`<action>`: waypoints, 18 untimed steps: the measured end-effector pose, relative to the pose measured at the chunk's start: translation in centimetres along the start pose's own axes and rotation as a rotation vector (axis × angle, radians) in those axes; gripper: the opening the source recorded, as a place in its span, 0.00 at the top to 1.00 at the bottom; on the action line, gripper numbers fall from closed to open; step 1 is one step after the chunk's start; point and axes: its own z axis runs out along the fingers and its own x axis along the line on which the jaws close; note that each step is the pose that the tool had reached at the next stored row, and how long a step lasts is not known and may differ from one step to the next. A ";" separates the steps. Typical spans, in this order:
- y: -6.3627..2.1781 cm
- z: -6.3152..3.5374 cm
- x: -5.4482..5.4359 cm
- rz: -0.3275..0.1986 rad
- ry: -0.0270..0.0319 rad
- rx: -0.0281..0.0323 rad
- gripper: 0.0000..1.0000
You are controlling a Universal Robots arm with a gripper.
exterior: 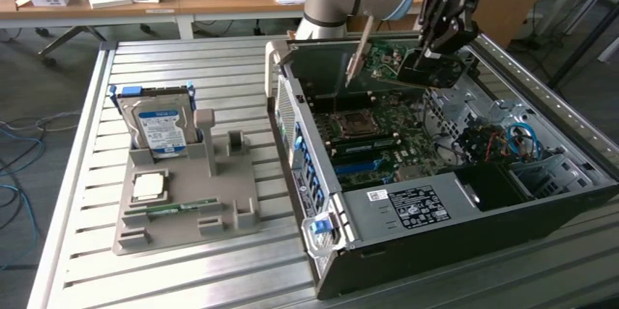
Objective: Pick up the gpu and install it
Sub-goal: 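Insert the gpu into the slot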
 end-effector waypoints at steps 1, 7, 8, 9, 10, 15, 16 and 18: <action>0.00 0.02 0.0 -0.014 0.0011 -0.0002 0.74; -0.01 0.20 0.0 -0.086 0.0066 -0.0010 0.74; -0.01 0.22 0.0 -0.099 0.0077 -0.0013 0.74; -0.01 0.24 0.0 -0.112 0.0087 -0.0014 0.74; -0.01 0.26 0.0 -0.124 0.0096 -0.0015 0.74; -0.02 0.31 0.0 -0.151 0.0116 -0.0012 0.74; 0.00 0.35 0.0 -0.154 0.0111 0.0009 0.74; 0.03 0.42 0.0 -0.159 0.0102 0.0079 0.74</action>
